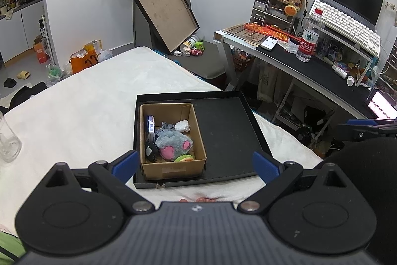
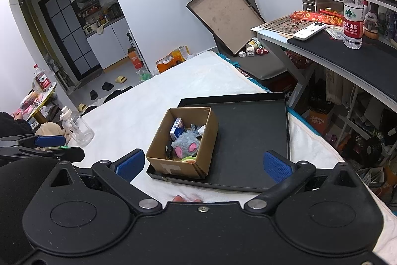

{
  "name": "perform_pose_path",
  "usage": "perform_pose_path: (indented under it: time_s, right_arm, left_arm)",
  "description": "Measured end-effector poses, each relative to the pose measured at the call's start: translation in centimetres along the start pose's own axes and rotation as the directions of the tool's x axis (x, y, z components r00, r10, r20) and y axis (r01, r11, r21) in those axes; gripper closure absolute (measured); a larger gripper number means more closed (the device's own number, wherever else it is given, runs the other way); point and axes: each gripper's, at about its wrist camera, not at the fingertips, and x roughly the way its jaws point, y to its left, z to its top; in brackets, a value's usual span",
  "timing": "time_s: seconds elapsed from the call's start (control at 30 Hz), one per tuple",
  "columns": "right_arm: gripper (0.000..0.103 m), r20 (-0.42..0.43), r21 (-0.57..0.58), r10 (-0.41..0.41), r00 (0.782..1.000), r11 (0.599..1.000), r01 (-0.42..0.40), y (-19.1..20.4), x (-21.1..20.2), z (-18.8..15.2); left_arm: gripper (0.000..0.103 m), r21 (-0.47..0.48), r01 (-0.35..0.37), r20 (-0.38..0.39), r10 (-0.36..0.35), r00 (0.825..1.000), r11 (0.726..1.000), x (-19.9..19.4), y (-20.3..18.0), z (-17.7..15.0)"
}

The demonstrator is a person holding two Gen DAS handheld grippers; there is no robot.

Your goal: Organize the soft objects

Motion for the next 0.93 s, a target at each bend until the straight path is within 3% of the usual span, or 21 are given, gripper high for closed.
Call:
perform_pose_path:
  time_s: [0.93]
  right_arm:
    - [0.000,0.007,0.004,0.004,1.000,1.000,-0.004,0.02,0.00,-0.18]
  left_arm:
    - [0.005,-0.002,-0.005,0.005,0.005,1.000,1.000,-0.09,-0.10,-0.13]
